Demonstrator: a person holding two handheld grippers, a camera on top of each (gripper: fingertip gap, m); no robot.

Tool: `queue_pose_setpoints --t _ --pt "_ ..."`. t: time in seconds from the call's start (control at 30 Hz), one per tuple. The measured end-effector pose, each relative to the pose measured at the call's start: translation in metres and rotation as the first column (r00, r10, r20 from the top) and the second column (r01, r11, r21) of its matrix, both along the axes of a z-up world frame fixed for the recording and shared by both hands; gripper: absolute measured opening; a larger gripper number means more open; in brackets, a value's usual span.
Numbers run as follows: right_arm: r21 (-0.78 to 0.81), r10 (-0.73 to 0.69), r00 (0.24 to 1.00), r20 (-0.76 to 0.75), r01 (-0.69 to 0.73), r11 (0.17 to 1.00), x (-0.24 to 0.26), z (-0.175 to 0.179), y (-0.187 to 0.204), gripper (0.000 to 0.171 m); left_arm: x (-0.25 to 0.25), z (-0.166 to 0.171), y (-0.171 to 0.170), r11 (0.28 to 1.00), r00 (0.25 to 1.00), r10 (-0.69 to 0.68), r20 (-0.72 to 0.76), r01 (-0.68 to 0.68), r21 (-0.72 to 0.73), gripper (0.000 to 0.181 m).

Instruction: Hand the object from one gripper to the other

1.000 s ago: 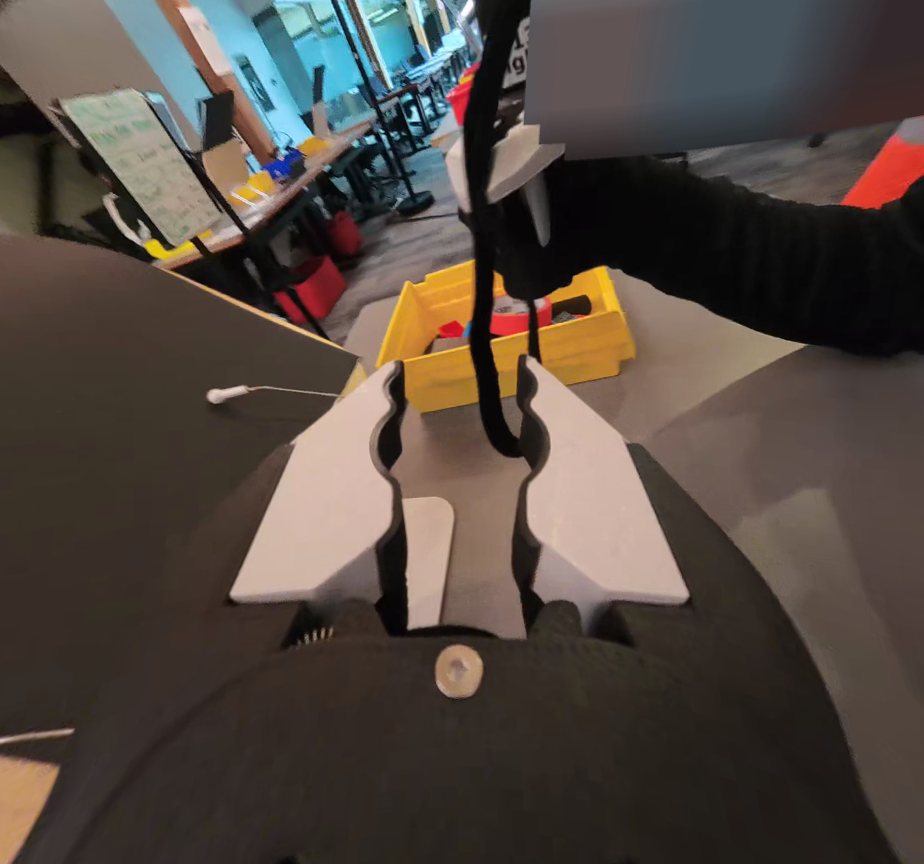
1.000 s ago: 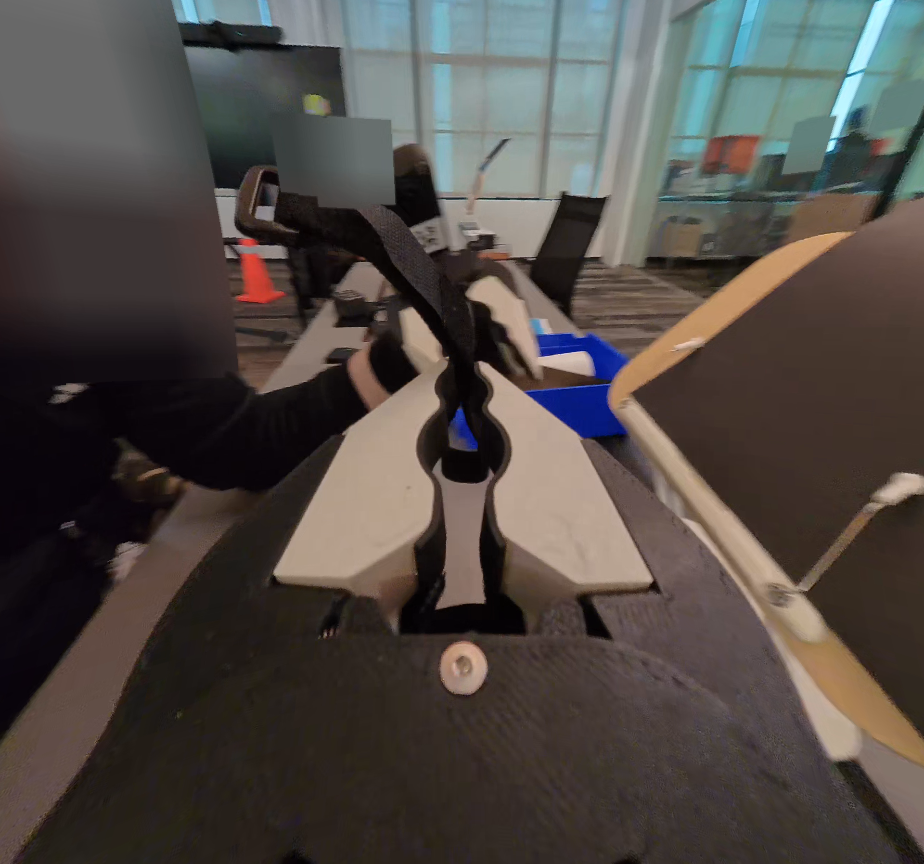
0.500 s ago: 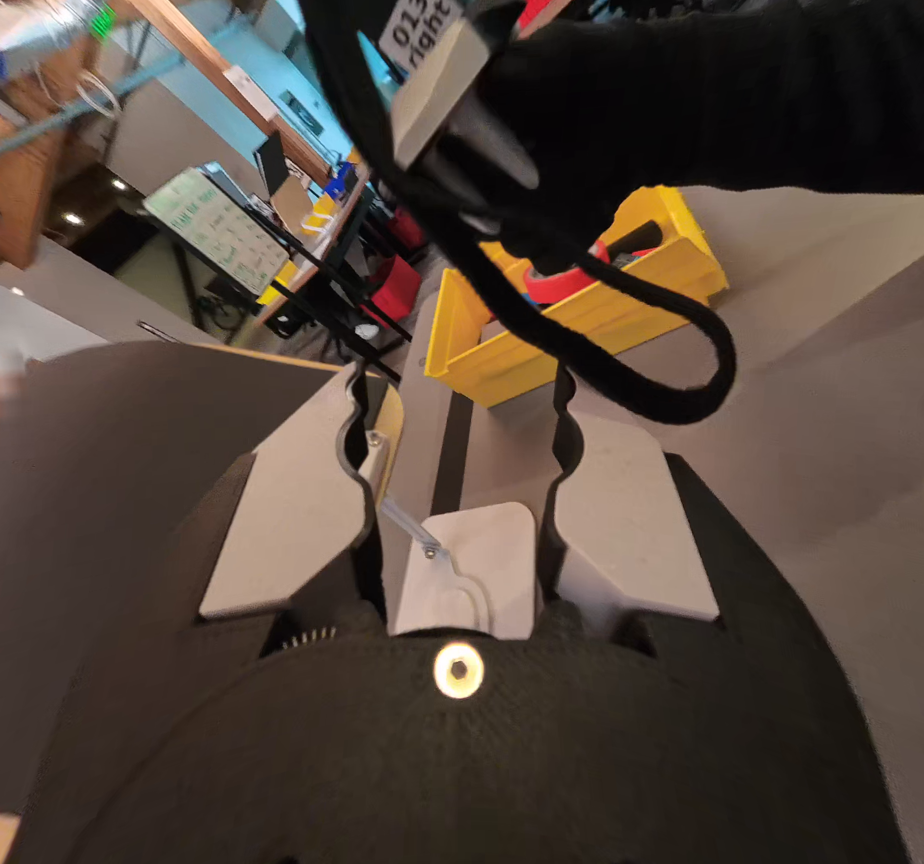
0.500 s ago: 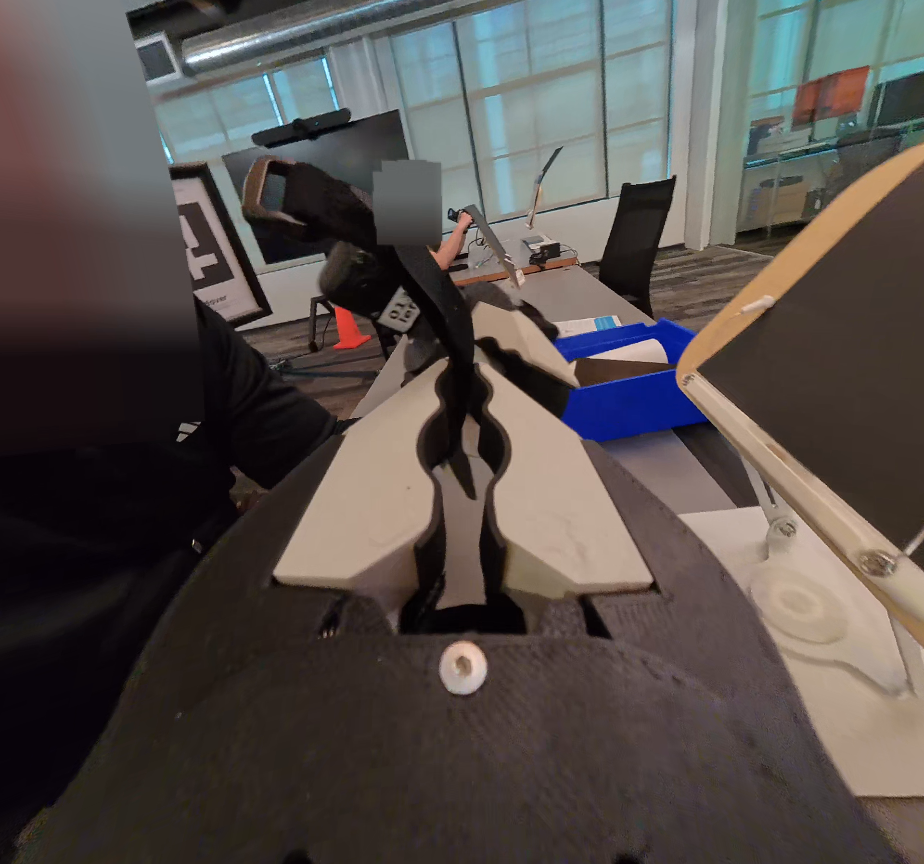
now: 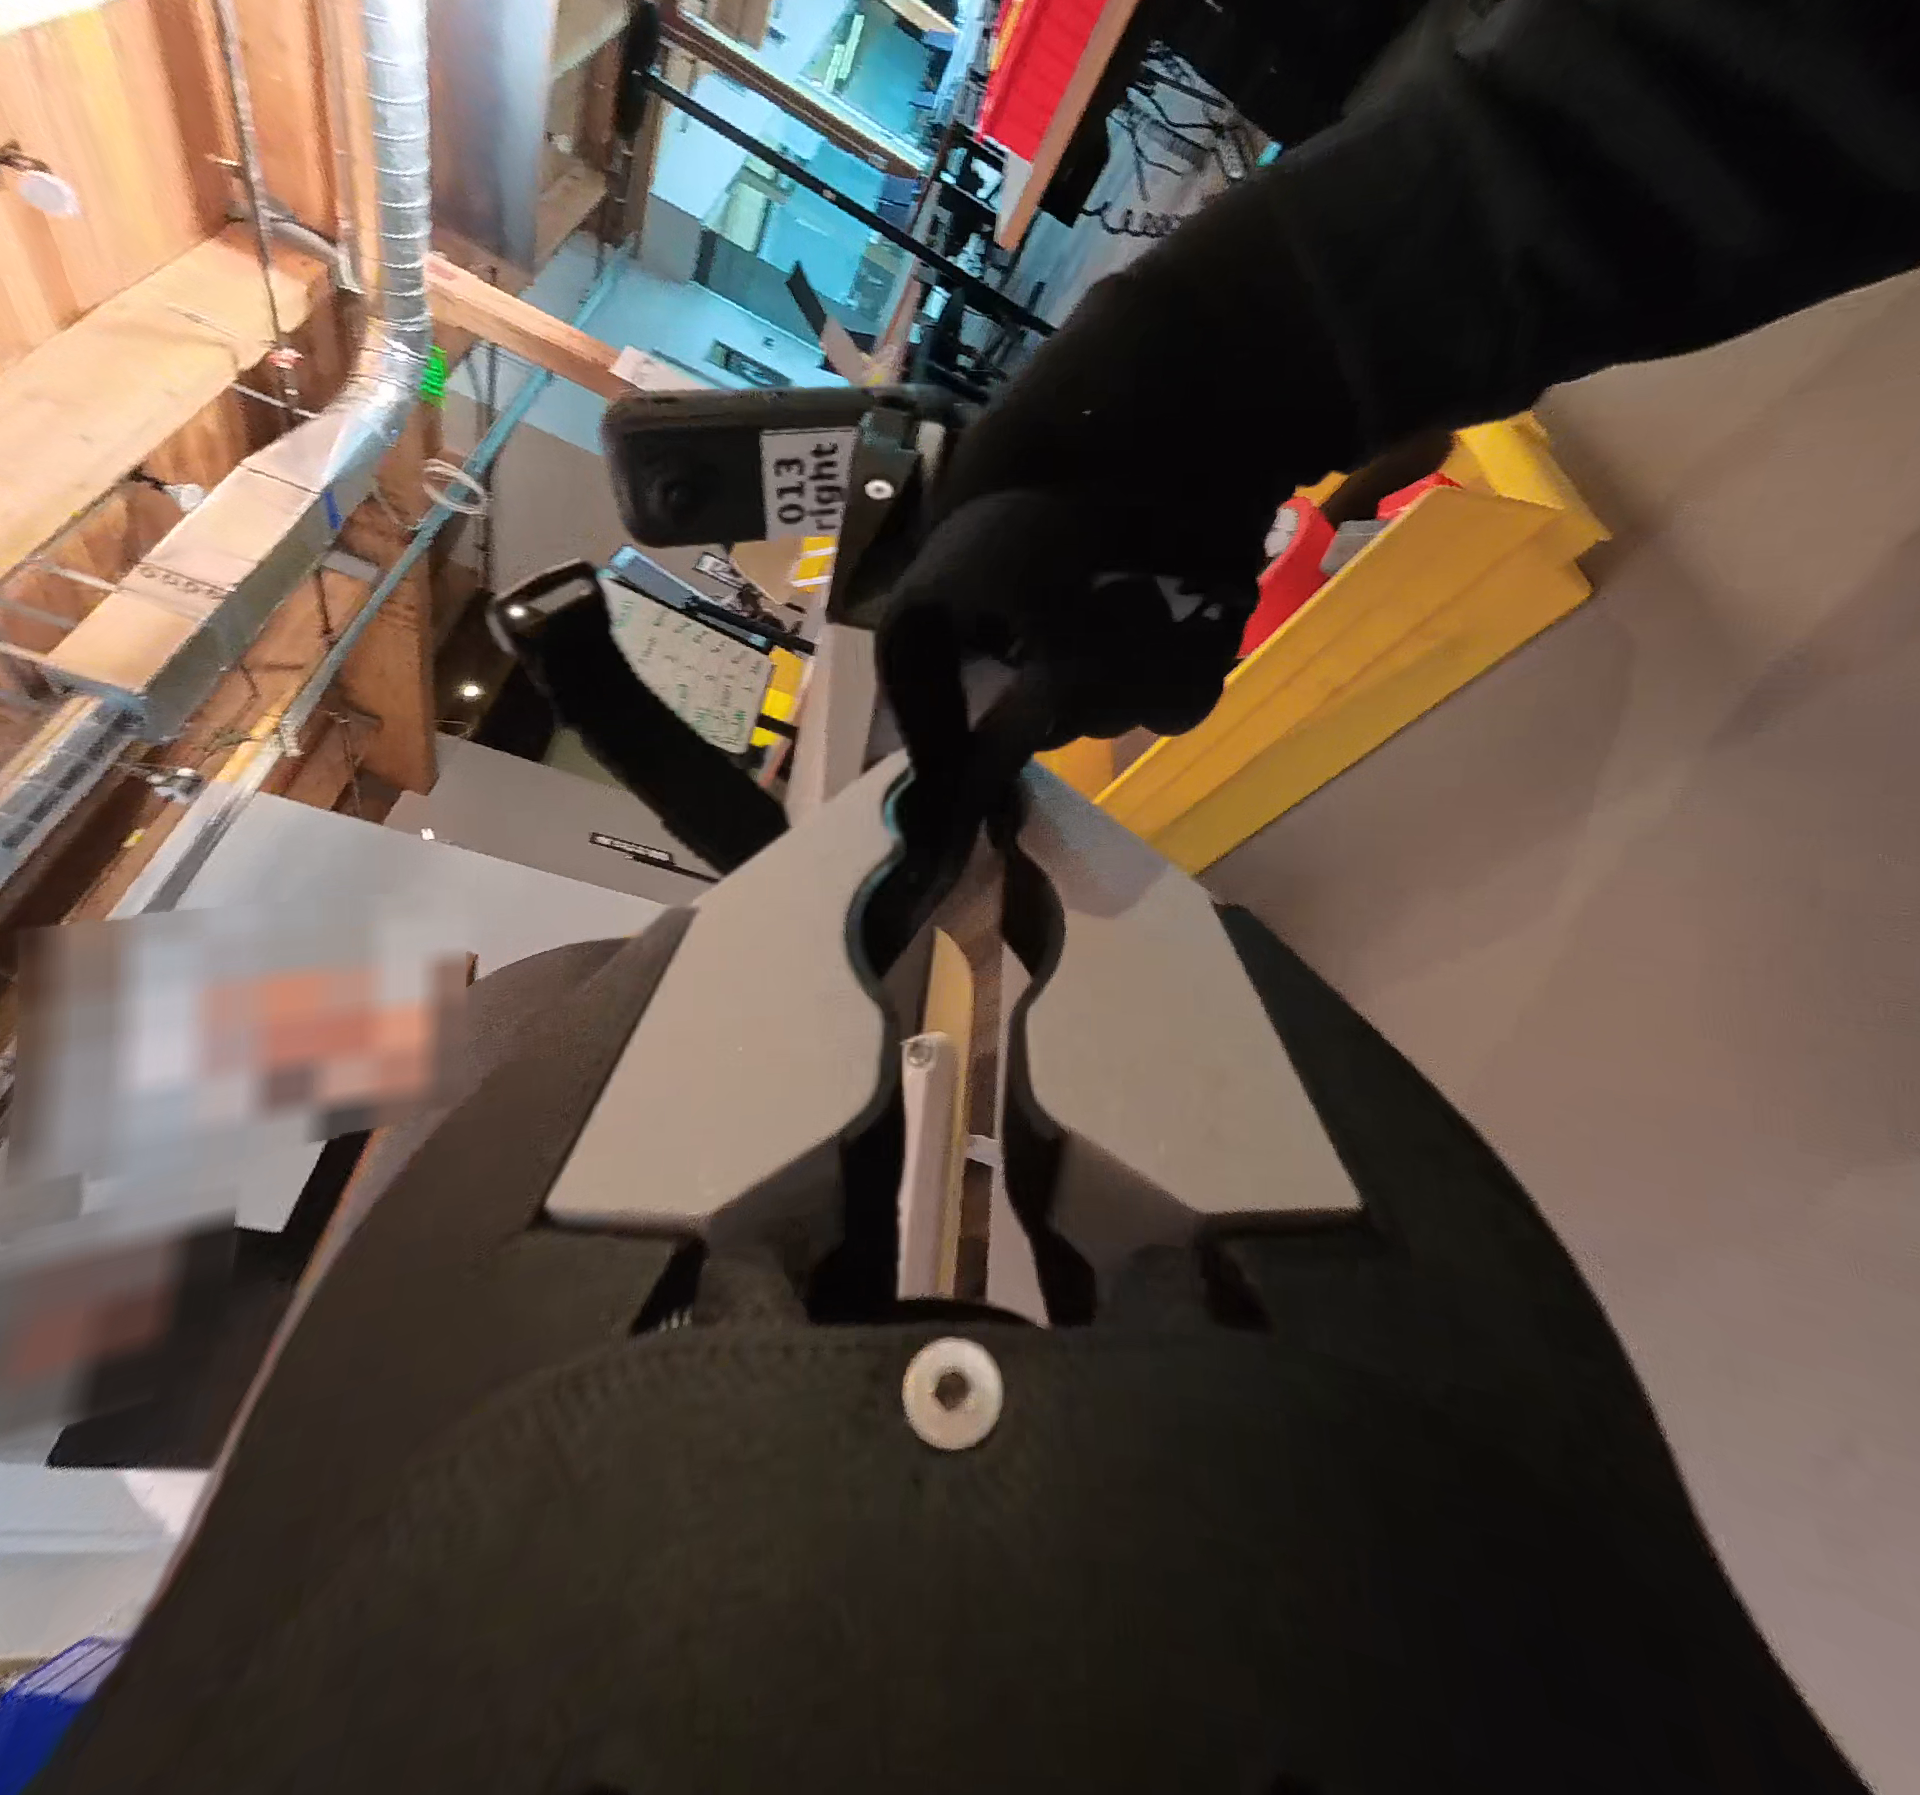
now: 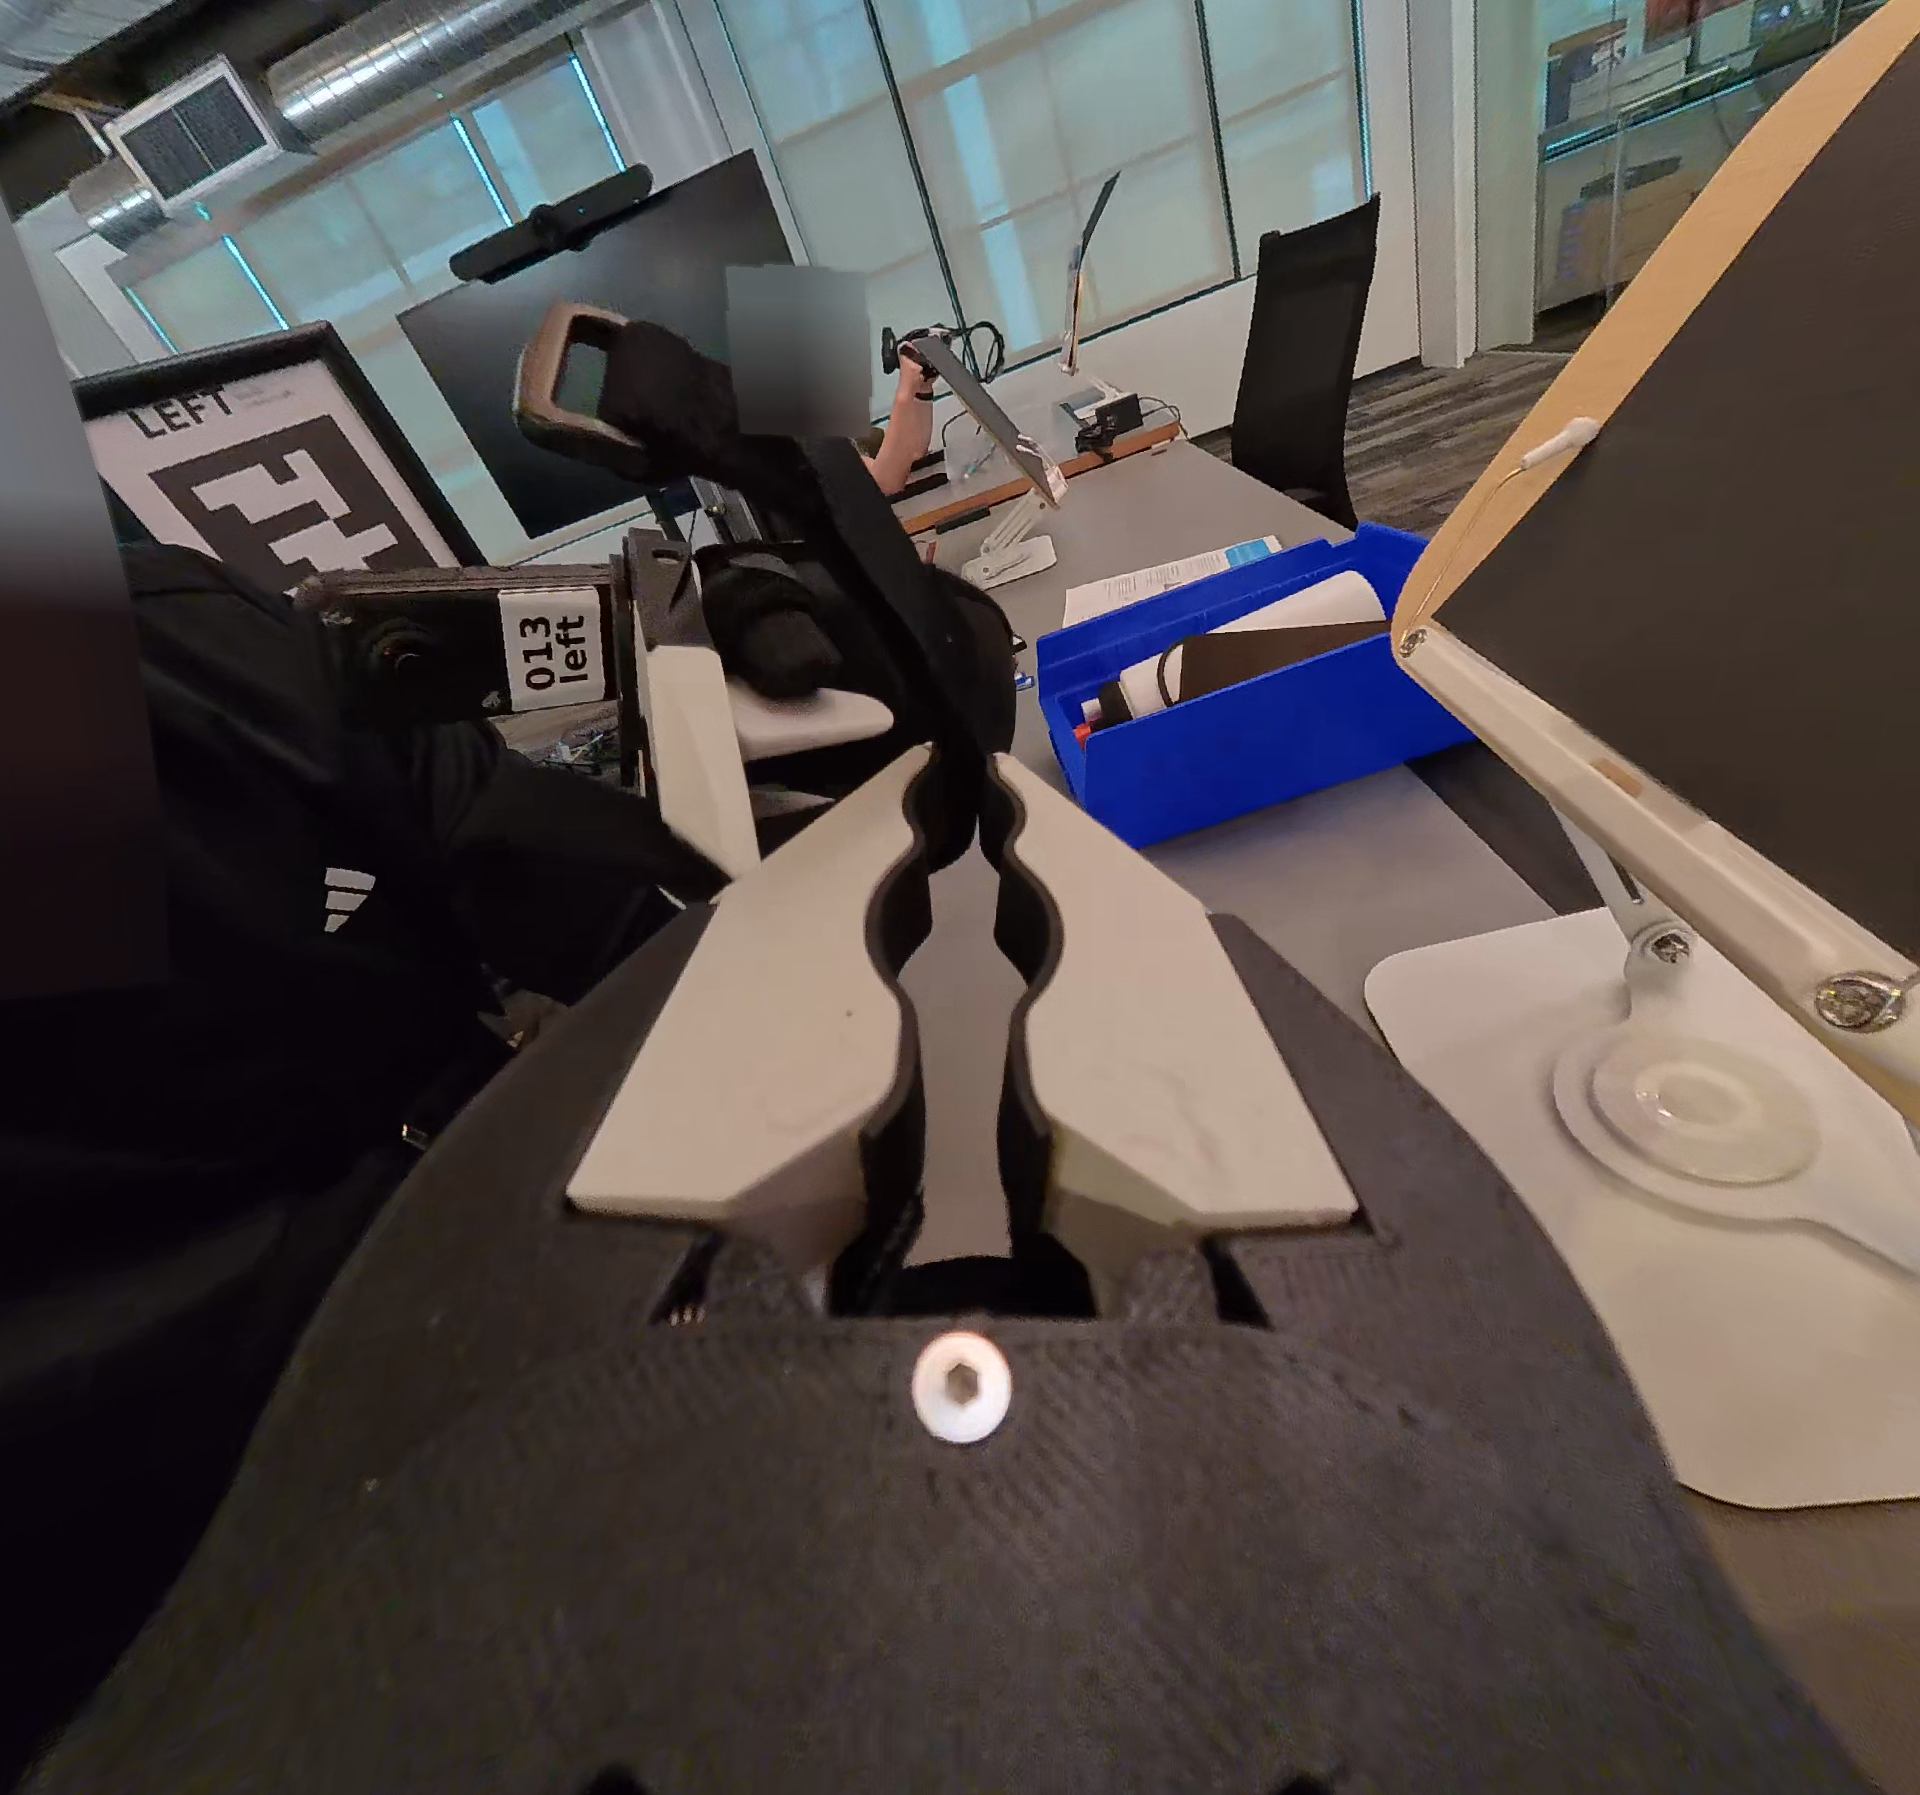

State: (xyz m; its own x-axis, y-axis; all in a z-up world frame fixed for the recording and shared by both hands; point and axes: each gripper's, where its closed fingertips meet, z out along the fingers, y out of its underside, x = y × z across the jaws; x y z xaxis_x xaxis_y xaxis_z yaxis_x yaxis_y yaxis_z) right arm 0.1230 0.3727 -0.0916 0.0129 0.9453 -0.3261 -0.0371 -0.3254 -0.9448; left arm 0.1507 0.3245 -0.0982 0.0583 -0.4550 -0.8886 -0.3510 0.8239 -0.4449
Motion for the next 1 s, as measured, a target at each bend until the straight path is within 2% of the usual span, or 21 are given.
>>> queue_pose_setpoints --t 0.1,0.2,0.3,0.37,0.47,0.57,0.67,0.83,0.9,1.0 --pt "0.014 -0.02 0.999 0.026 0.02 1.0 0.0 -0.003 0.002 0.006 0.001 -0.006 0.001 0.998 1.0 -0.011 -0.02 0.009 -0.058 0.003" --pt "0.029 -0.101 0.994 0.035 0.1 0.995 0.003 -0.004 0.015 0.043 -0.002 -0.004 0.005 0.986 1.0 -0.017 0.003 0.018 -0.164 0.002" --pt "0.091 -0.203 0.978 0.053 0.198 0.976 0.013 -0.003 0.027 0.057 -0.009 0.001 0.018 0.945 0.998 -0.011 0.068 0.032 -0.325 0.002" --pt "0.172 -0.279 0.954 0.112 0.258 0.951 0.022 -0.006 0.033 0.064 -0.014 0.001 0.027 0.887 0.995 -0.012 0.1 0.057 -0.458 0.003" --pt "0.362 -0.279 0.959 0.047 0.244 0.9 0.026 0.021 0.013 0.048 -0.02 0.003 0.035 0.804 0.988 -0.02 0.151 0.106 -0.585 0.002" --pt "0.51 -0.249 0.968 0.035 0.197 0.837 0.013 0.037 -0.014 0.052 -0.022 0.001 0.039 0.757 0.989 -0.018 0.149 0.111 -0.645 0.002" --pt "0.605 -0.267 0.956 0.119 0.144 0.783 -0.006 0.028 -0.023 0.052 -0.019 -0.001 0.037 0.729 0.988 -0.028 0.15 0.123 -0.674 0.001" --pt "0.644 -0.286 0.942 0.176 0.11 0.757 -0.027 0.017 -0.023 0.041 -0.014 -0.01 0.031 0.717 0.993 -0.058 0.106 0.115 -0.688 0.003" --pt "0.646 -0.266 0.945 0.192 0.083 0.758 -0.03 0.013 -0.026 0.022 -0.013 -0.013 0.028 0.718 0.993 -0.069 0.092 0.113 -0.686 0.002" --pt "0.632 -0.257 0.947 0.194 0.08 0.771 -0.029 0.013 -0.026 0.004 -0.012 -0.015 0.028 0.711 0.993 -0.079 0.093 0.122 -0.693 0.002"
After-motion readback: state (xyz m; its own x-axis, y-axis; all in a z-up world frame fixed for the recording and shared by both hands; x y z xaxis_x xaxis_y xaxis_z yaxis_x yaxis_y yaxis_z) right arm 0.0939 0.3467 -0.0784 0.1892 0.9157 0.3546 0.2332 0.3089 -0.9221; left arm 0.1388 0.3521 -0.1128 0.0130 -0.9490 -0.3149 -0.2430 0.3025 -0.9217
